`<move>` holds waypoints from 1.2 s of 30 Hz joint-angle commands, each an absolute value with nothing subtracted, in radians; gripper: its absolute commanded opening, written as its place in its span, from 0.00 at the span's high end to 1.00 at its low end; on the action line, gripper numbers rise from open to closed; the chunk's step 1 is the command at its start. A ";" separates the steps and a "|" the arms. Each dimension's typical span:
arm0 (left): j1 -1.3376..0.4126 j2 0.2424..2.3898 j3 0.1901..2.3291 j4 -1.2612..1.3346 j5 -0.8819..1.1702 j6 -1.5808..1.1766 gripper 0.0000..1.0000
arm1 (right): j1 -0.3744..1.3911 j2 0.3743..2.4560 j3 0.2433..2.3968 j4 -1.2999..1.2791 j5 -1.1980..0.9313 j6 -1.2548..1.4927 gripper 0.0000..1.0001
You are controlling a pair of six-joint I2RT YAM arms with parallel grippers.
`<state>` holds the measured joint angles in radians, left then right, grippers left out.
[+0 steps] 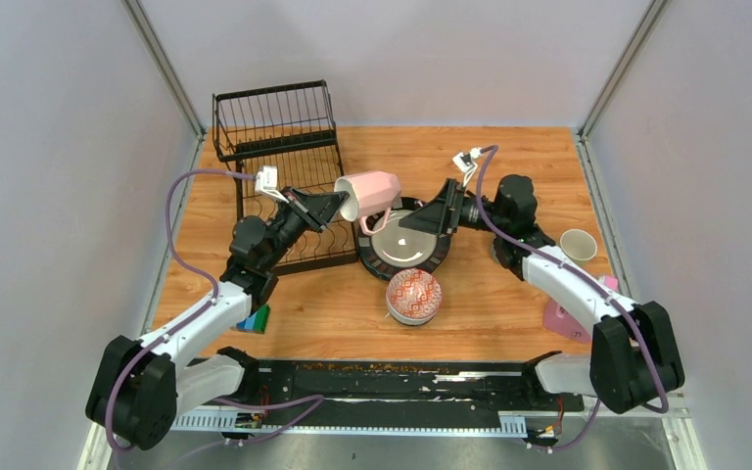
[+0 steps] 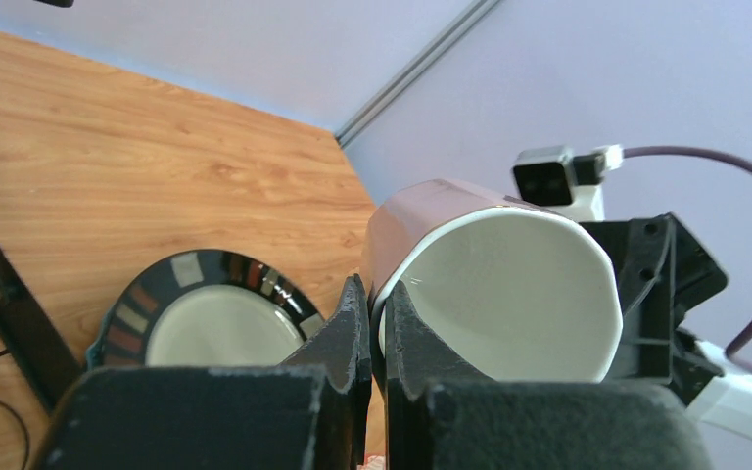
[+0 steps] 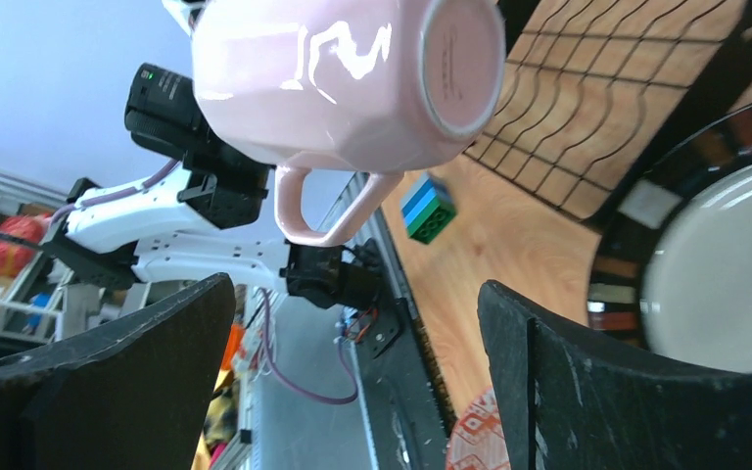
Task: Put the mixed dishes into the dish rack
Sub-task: Turn the cup upside down in the dish rack.
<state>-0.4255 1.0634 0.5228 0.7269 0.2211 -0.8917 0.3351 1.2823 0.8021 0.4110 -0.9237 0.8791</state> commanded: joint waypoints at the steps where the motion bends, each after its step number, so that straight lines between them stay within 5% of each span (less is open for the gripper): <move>1: -0.419 1.069 0.554 0.954 0.211 -0.990 1.00 | 0.390 1.325 0.791 0.567 -0.902 0.987 0.06; 20: -0.419 0.883 0.579 0.752 0.209 -0.816 1.00 | 0.447 1.285 0.706 0.577 -0.821 1.055 0.08; 36: -0.419 0.828 0.454 0.929 0.155 -0.825 1.00 | 0.542 1.323 0.720 0.626 -0.776 1.076 0.12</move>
<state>-0.4236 0.8719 0.4366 0.7383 0.1940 -0.8085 0.5243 1.3144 0.7036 0.5457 -0.7940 1.0630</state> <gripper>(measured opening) 0.033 0.887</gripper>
